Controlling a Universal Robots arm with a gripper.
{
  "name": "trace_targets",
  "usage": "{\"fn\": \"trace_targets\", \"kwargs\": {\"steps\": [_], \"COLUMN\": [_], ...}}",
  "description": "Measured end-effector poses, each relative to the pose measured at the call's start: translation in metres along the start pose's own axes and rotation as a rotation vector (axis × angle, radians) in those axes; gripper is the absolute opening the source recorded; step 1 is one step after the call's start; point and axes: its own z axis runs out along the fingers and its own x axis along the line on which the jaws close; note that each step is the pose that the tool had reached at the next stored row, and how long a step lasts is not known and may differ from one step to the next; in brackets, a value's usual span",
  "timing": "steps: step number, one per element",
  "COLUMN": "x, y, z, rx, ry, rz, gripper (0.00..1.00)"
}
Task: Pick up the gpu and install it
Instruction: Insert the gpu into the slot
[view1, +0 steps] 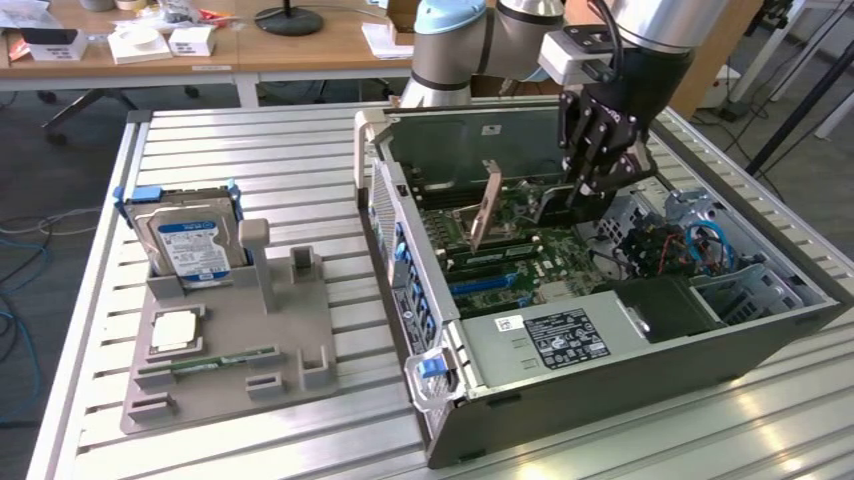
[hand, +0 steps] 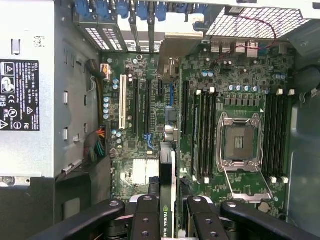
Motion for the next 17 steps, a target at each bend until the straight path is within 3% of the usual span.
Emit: {"fn": "trace_targets", "kwargs": {"steps": [17], "x": [0.0], "y": [-0.0001], "z": [0.0146], "rx": [-0.0002], "ry": [0.0003], "rz": [0.0], "gripper": [0.26]}}
